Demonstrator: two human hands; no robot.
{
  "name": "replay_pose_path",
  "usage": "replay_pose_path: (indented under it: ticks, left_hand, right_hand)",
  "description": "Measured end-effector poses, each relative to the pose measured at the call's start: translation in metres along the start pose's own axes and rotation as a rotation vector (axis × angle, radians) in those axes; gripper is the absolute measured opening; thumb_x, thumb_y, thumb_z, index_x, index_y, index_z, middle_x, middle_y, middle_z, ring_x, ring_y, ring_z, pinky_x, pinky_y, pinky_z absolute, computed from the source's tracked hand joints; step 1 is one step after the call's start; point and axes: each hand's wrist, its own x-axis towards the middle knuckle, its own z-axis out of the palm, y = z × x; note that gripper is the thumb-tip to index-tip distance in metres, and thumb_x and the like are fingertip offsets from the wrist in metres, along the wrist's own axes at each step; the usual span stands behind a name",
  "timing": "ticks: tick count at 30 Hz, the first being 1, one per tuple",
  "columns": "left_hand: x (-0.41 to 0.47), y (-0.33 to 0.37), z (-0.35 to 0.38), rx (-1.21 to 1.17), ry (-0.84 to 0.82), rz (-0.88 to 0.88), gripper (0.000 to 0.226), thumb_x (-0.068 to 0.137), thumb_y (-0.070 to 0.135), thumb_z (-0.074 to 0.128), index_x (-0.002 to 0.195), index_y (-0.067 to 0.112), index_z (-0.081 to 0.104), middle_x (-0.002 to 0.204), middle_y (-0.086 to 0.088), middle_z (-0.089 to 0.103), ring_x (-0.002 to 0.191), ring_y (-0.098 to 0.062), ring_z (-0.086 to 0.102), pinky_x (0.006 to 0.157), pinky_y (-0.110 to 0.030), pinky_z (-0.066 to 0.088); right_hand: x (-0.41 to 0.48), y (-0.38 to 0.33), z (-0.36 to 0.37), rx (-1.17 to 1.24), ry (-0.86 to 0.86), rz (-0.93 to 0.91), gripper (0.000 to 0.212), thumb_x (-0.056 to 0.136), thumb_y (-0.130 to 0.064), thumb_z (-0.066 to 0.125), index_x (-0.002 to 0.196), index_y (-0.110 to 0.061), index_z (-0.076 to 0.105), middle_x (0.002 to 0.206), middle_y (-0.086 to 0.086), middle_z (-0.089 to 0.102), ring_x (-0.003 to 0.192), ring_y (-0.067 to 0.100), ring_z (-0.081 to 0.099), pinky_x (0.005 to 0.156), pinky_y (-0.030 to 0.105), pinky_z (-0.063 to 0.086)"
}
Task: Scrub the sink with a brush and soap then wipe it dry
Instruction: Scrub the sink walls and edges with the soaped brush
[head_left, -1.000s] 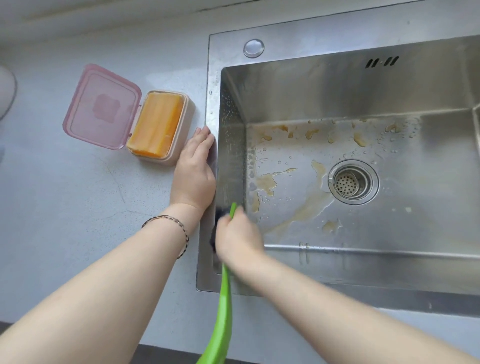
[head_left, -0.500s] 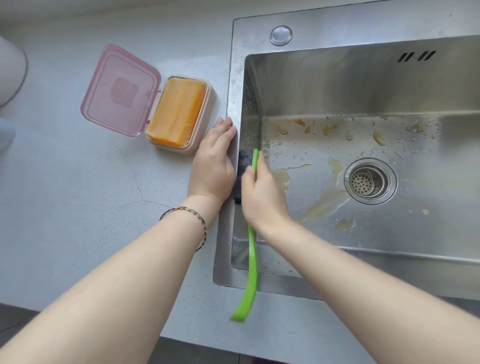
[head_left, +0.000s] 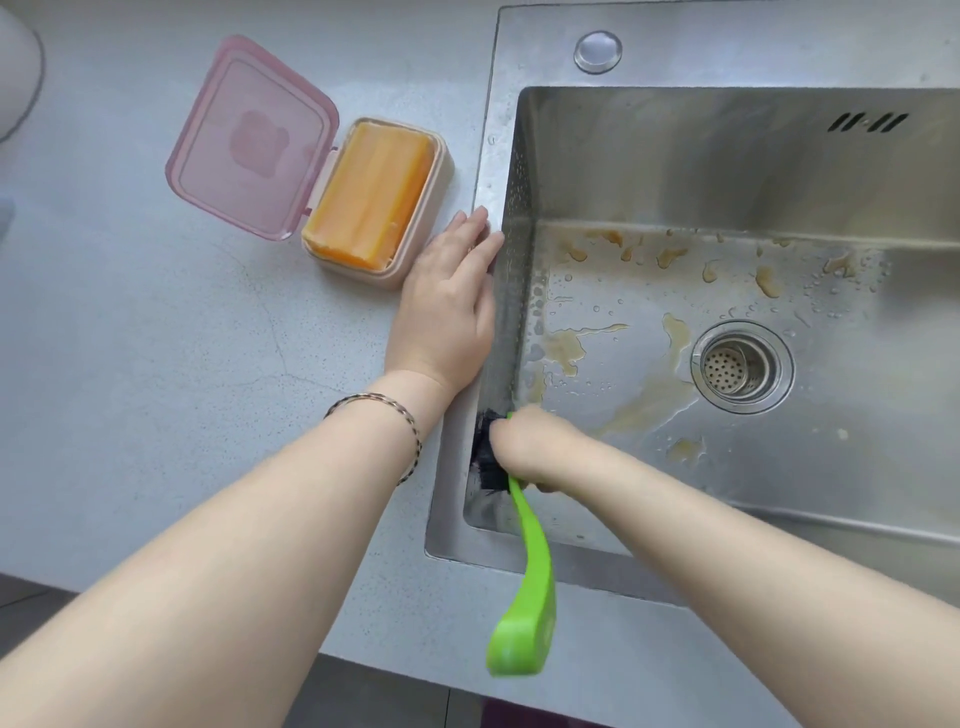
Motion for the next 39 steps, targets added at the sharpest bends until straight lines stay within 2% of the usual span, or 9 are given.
replay_pose_path:
  ticks: [3, 12, 16, 20, 24, 26, 31, 36, 39]
  left_hand:
    - [0.001, -0.001, 0.002, 0.022, 0.002, 0.015, 0.042, 0.087, 0.015, 0.038, 0.121, 0.001, 0.059, 0.133, -0.015, 0.053, 0.127, -0.031, 0.045, 0.107, -0.029, 0.024]
    - [0.003, -0.004, 0.004, -0.013, 0.046, 0.035, 0.037, 0.085, 0.008, 0.042, 0.115, -0.002, 0.061, 0.127, -0.018, 0.057, 0.124, -0.033, 0.048, 0.107, -0.03, 0.029]
    - [0.002, -0.004, 0.004, -0.019, 0.053, 0.036, 0.038, 0.085, 0.008, 0.041, 0.114, -0.003, 0.062, 0.126, -0.018, 0.057, 0.123, -0.033, 0.049, 0.106, -0.03, 0.03]
    - [0.003, -0.003, 0.004, -0.023, 0.066, 0.041, 0.038, 0.083, 0.007, 0.041, 0.113, -0.004, 0.062, 0.124, -0.02, 0.058, 0.121, -0.035, 0.05, 0.105, -0.029, 0.029]
    - [0.003, -0.003, 0.003, -0.011, 0.074, 0.04, 0.038, 0.083, 0.007, 0.041, 0.112, -0.004, 0.063, 0.123, -0.02, 0.059, 0.12, -0.035, 0.051, 0.104, -0.03, 0.03]
    - [0.002, -0.003, 0.003, -0.02, 0.07, 0.036, 0.038, 0.083, 0.007, 0.04, 0.112, -0.004, 0.063, 0.123, -0.019, 0.059, 0.121, -0.034, 0.051, 0.105, -0.032, 0.031]
    - [0.003, -0.004, 0.005, -0.038, 0.076, 0.029, 0.039, 0.082, 0.006, 0.04, 0.112, -0.004, 0.063, 0.123, -0.02, 0.059, 0.121, -0.034, 0.051, 0.105, -0.031, 0.031]
    - [0.003, -0.004, 0.004, -0.047, 0.08, 0.031, 0.038, 0.082, 0.005, 0.04, 0.111, -0.004, 0.063, 0.122, -0.02, 0.059, 0.119, -0.034, 0.052, 0.105, -0.028, 0.029]
    - [0.003, -0.003, 0.004, -0.056, 0.074, 0.02, 0.04, 0.082, 0.006, 0.038, 0.111, -0.005, 0.063, 0.122, -0.02, 0.06, 0.119, -0.035, 0.052, 0.105, -0.028, 0.029]
  right_hand:
    - [0.046, 0.016, -0.008, 0.1, -0.088, 0.028, 0.04, 0.095, 0.001, 0.027, 0.057, -0.01, 0.034, 0.06, 0.011, 0.038, 0.049, 0.017, 0.034, 0.043, 0.024, 0.028]
    - [0.1, 0.049, 0.018, 0.201, -0.164, 0.147, 0.026, 0.086, -0.008, 0.031, 0.063, -0.017, 0.038, 0.052, 0.008, 0.036, 0.044, 0.018, 0.031, 0.047, 0.022, 0.023]
    - [0.041, 0.035, 0.0, 0.257, -0.114, -0.057, 0.022, 0.094, -0.007, 0.038, 0.074, -0.008, 0.047, 0.099, 0.023, 0.061, 0.084, 0.032, 0.056, 0.065, 0.033, 0.042]
    - [0.037, 0.031, 0.008, 0.114, -0.109, -0.07, 0.027, 0.091, -0.005, 0.036, 0.068, -0.002, 0.051, 0.108, 0.038, 0.059, 0.072, 0.025, 0.048, 0.056, 0.032, 0.033]
    - [0.083, 0.031, 0.0, 0.085, -0.106, -0.004, 0.034, 0.099, -0.009, 0.034, 0.124, 0.005, 0.052, 0.13, 0.02, 0.053, 0.092, 0.016, 0.043, 0.059, 0.02, 0.036]
    - [0.094, 0.037, 0.001, 0.054, -0.105, -0.01, 0.037, 0.1, -0.012, 0.033, 0.13, 0.001, 0.048, 0.134, 0.019, 0.05, 0.101, 0.022, 0.05, 0.06, 0.016, 0.033]
    - [0.092, 0.044, 0.018, -0.068, -0.102, -0.014, 0.036, 0.099, -0.011, 0.035, 0.129, 0.002, 0.05, 0.133, 0.02, 0.05, 0.123, 0.032, 0.048, 0.056, 0.014, 0.03]
    - [0.056, 0.029, -0.002, -0.082, -0.167, -0.101, 0.02, 0.089, 0.001, 0.047, 0.074, -0.007, 0.057, 0.071, 0.009, 0.067, 0.078, 0.025, 0.055, 0.05, 0.02, 0.037]
    - [0.018, 0.018, -0.012, -0.025, -0.114, -0.209, 0.014, 0.089, -0.003, 0.049, 0.087, -0.008, 0.063, 0.098, 0.019, 0.065, 0.093, 0.03, 0.06, 0.066, 0.023, 0.04]
